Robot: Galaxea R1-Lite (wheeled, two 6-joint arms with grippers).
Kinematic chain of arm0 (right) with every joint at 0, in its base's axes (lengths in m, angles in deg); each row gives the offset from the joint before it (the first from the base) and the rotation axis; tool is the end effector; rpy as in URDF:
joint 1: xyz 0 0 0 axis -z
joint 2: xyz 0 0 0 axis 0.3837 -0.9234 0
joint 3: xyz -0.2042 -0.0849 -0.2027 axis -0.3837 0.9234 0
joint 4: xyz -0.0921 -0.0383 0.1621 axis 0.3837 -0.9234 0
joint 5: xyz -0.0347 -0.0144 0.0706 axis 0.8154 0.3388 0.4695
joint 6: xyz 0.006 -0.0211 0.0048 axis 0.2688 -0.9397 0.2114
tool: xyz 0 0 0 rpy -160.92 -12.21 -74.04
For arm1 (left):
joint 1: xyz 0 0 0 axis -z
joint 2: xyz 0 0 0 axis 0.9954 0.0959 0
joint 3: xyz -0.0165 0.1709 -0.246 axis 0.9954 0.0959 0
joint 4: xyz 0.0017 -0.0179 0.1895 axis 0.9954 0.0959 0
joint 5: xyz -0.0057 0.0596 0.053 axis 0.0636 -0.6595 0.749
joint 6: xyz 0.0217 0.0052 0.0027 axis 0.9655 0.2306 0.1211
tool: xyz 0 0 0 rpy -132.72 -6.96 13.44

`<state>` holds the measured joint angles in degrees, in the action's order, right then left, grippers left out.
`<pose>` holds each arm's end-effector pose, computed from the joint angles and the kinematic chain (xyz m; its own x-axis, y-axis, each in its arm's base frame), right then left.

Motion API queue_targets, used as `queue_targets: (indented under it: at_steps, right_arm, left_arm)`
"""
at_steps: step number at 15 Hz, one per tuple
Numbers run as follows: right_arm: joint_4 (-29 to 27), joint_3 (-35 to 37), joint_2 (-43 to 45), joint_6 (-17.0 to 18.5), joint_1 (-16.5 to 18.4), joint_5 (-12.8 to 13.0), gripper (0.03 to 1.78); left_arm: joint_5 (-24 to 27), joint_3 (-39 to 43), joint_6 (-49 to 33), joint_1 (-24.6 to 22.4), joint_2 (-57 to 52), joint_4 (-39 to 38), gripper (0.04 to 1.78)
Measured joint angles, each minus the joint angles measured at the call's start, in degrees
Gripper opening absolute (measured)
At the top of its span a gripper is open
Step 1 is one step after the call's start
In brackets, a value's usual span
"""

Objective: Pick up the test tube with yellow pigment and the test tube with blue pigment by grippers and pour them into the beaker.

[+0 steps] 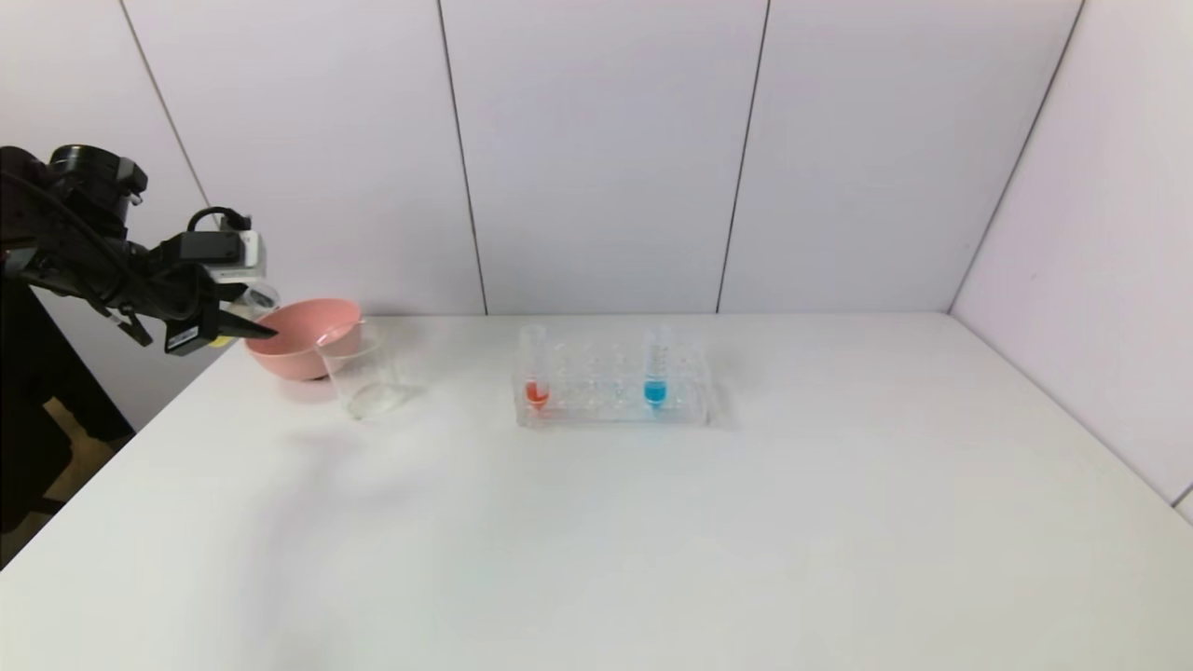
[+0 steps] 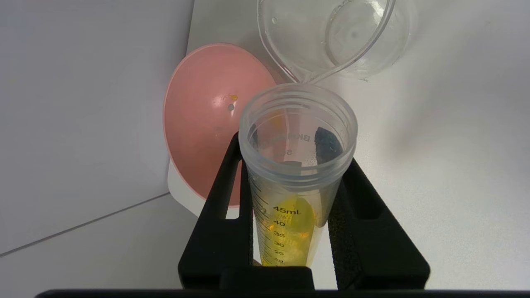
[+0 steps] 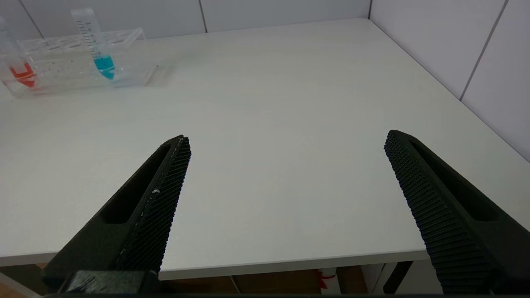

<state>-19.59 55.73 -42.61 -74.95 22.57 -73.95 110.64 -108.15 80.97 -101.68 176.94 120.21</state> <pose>-0.0227 -0.0009 0.0759 0.9993 -0.0384 0.0011 0.0382 0.9948 0.0945 0.3900 0.1084 0.2301 0.6728 -0.3338 -0.6603 0.7394 0.2717 0.6160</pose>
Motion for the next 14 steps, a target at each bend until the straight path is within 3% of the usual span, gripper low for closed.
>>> queue_targets:
  at_steps: [14]
  right_arm:
    - [0.00,0.00,0.00,-0.02,0.00,0.00,1.71]
  left_arm:
    - [-7.01,-0.22,-1.02,3.24,0.77,-1.93,0.52]
